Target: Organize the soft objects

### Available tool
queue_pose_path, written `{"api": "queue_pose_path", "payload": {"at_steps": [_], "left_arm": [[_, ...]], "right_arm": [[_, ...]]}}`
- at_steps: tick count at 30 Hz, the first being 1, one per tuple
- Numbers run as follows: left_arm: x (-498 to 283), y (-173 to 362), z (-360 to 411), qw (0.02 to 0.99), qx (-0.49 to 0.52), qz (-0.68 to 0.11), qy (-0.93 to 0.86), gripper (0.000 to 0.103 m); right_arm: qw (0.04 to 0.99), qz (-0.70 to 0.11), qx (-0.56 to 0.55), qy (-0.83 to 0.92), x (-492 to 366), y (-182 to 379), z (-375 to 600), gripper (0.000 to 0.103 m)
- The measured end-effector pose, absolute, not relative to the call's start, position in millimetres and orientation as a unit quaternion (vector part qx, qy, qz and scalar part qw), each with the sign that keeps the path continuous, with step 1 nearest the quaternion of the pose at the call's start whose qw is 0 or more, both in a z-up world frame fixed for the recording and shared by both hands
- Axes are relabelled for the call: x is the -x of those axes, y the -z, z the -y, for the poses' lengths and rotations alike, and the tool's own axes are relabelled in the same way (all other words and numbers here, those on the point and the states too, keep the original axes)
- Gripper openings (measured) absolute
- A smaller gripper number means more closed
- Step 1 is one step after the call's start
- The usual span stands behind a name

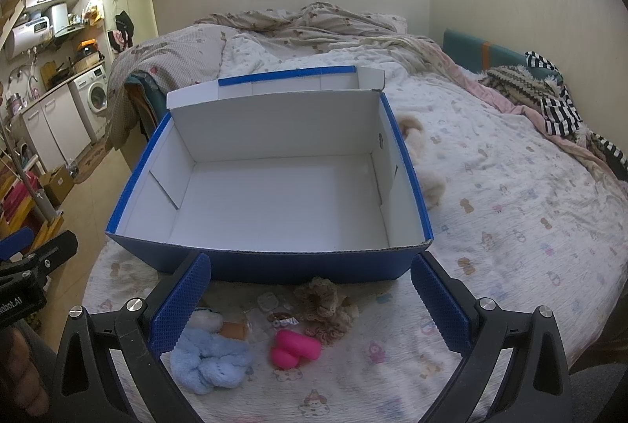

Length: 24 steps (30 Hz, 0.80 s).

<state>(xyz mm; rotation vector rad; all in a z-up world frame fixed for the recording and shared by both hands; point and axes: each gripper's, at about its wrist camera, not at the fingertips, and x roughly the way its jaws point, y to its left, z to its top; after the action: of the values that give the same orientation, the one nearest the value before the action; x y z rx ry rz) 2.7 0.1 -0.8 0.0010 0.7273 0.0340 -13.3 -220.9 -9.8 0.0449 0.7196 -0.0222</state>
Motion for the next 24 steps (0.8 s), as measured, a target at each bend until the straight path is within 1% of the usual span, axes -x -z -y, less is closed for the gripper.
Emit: {"api": "queue_pose_path", "payload": {"at_steps": [7,9,13,18,24], "left_arm": [[-0.4,1.8,0.6,0.934,0.000,-0.356,-0.020,0.103],[-1.3,1.9,-0.3,0.928,-0.001,-0.373,-0.019,0.103],[-0.7,-9.9,-11.3,0.924,0.002,-0.383,-0.016,0.103],[-13.5,-10.7,-25.9,0.907,0.004,-0.421,-0.034,0.102],[-36.4,11.2,-31.6,0.866,0.021,-0.498,-0.028,0.103]], "right_arm": [[0.934,-0.356,-0.017,0.009,11.8,9.2,218.7,0.103],[0.934,-0.357,-0.020,0.009,11.6,9.4,219.5,0.103],[0.921,-0.386,-0.052,-0.010,7.0,11.1,228.6,0.103],[0.904,-0.422,-0.059,-0.021,-1.5,4.6,238.9,0.103],[0.872,-0.484,-0.070,-0.040,-22.2,10.1,248.6,0.103]]}}
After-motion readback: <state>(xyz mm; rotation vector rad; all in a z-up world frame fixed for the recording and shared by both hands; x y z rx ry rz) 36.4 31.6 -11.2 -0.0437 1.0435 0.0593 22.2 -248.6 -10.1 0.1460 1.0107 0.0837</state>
